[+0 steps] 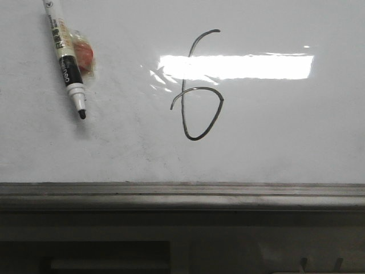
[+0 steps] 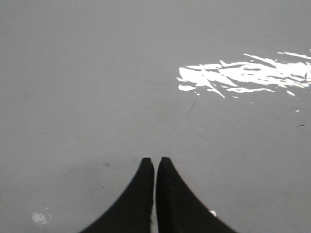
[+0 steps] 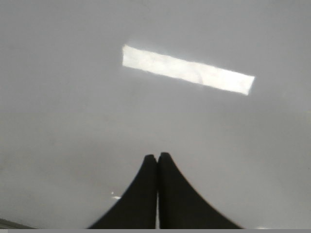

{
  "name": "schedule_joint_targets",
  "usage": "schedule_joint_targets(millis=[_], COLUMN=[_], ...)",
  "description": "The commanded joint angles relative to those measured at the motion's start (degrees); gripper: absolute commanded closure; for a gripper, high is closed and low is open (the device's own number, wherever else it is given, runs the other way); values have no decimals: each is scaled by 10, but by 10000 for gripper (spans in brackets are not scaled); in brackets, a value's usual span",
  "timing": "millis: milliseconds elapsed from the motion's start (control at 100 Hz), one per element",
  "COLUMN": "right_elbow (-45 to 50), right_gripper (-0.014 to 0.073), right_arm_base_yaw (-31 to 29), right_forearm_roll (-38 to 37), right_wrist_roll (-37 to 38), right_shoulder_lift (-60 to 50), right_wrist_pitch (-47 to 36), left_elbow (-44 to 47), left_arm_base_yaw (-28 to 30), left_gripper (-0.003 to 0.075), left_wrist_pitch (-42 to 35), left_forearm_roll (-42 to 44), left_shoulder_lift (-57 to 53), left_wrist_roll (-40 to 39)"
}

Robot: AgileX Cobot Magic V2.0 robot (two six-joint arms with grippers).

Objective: Write number 6 on whiteboard

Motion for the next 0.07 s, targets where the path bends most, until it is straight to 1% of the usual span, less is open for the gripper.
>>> schedule_joint_targets(millis=[0,60], right_elbow=[14,14], right_gripper=[659,659], right_arm_base_yaw=[-4,-4], right_forearm_roll=[-5,-5], right_wrist_roll=[1,1], right_shoulder_lift=[-10,-10], right_wrist_pitch=[-44,-44], left_elbow=[28,28], left_arm_base_yaw=[0,0], left_gripper=[740,740], left_wrist_pitch=[-41,-41], left_forearm_roll=[-5,-5], left_shoulder_lift=[-18,-18], left_wrist_roll=[-6,-6])
